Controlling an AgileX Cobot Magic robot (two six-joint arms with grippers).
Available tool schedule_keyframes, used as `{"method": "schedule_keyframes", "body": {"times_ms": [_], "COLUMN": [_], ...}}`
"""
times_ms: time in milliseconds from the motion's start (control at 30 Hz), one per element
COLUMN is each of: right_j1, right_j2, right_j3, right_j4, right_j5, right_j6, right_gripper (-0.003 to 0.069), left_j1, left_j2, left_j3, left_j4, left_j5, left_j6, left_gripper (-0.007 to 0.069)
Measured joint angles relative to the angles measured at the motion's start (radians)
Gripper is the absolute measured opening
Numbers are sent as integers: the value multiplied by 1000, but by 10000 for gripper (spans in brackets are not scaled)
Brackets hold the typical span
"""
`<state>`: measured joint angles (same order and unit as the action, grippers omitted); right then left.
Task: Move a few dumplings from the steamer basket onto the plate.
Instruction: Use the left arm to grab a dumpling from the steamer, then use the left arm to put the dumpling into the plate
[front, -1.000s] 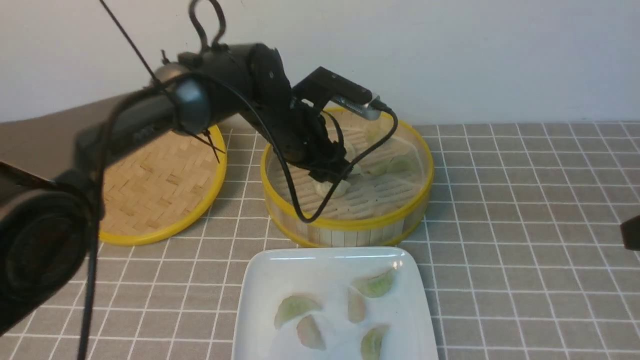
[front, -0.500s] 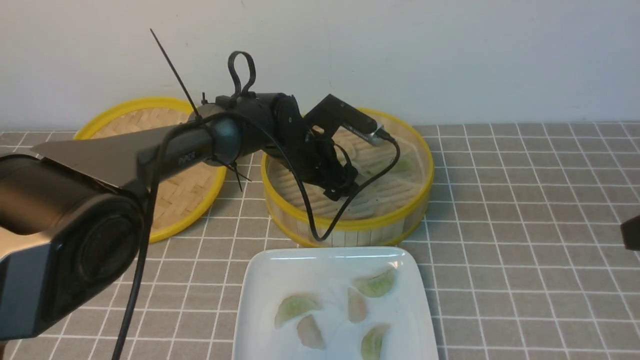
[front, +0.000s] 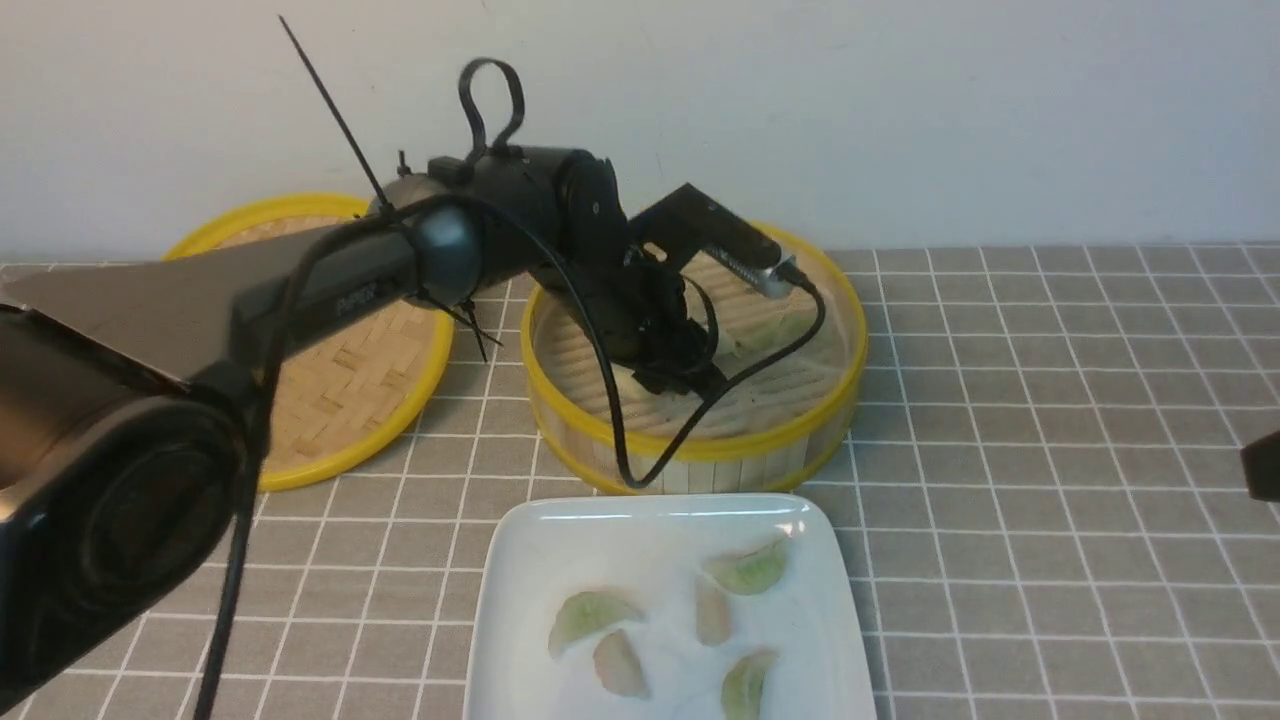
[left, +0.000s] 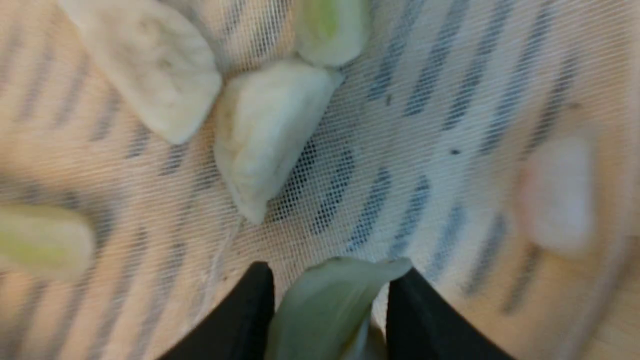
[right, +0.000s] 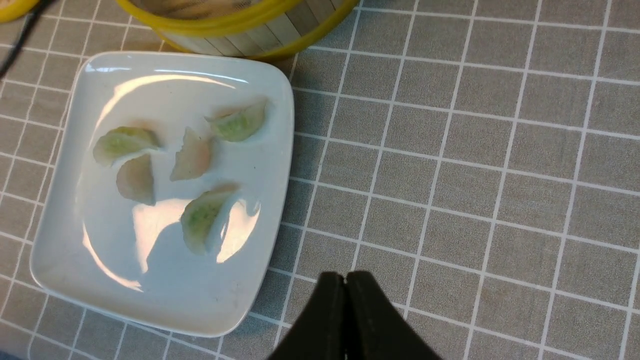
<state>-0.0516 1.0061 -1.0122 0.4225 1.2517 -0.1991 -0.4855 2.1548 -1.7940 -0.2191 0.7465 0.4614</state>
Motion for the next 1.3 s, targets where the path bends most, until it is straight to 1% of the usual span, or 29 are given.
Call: {"method": "schedule_keyframes", "body": {"times_ms": [100, 233, 267, 367, 400, 433, 467, 667, 867, 1200, 1233, 1300], "right_j1": [0, 0, 0, 0, 0, 0, 0, 0, 0, 0, 0, 0], "right_j2": [0, 0, 0, 0, 0, 0, 0, 0, 0, 0, 0, 0], "right_j3": [0, 0, 0, 0, 0, 0, 0, 0, 0, 0, 0, 0], "right_j4": [0, 2, 11, 29, 31, 34, 35, 52, 73, 78, 79, 79], "right_j5": [0, 0, 0, 0, 0, 0, 0, 0, 0, 0, 0, 0], "right_j6": [0, 0, 0, 0, 0, 0, 0, 0, -20, -22, -22, -22], "right_gripper": [-15, -15, -15, -15, -15, -15, -15, -15, -15, -15, -15, -15], "left_j1": [0, 0, 0, 0, 0, 0, 0, 0, 0, 0, 0, 0], "left_j2": [-85, -196, -241, -298, -298, -313, -315, -308, -234, -83, -77, -70], "left_j3": [0, 0, 0, -3, -3, -3, -3, 74, 165, 174, 174, 174], "left_j4": [2, 2, 2, -7, -7, -24, -40, -136, -161, -187, -187, -186], "left_j5": [62, 183, 254, 396, 405, 460, 475, 481, 481, 473, 473, 472], "left_j6": [-1, -2, -14, -46, -49, -69, -79, -106, -107, -90, -87, -86], "left_gripper": [261, 261, 261, 261, 261, 261, 261, 261, 261, 261, 264, 313]}}
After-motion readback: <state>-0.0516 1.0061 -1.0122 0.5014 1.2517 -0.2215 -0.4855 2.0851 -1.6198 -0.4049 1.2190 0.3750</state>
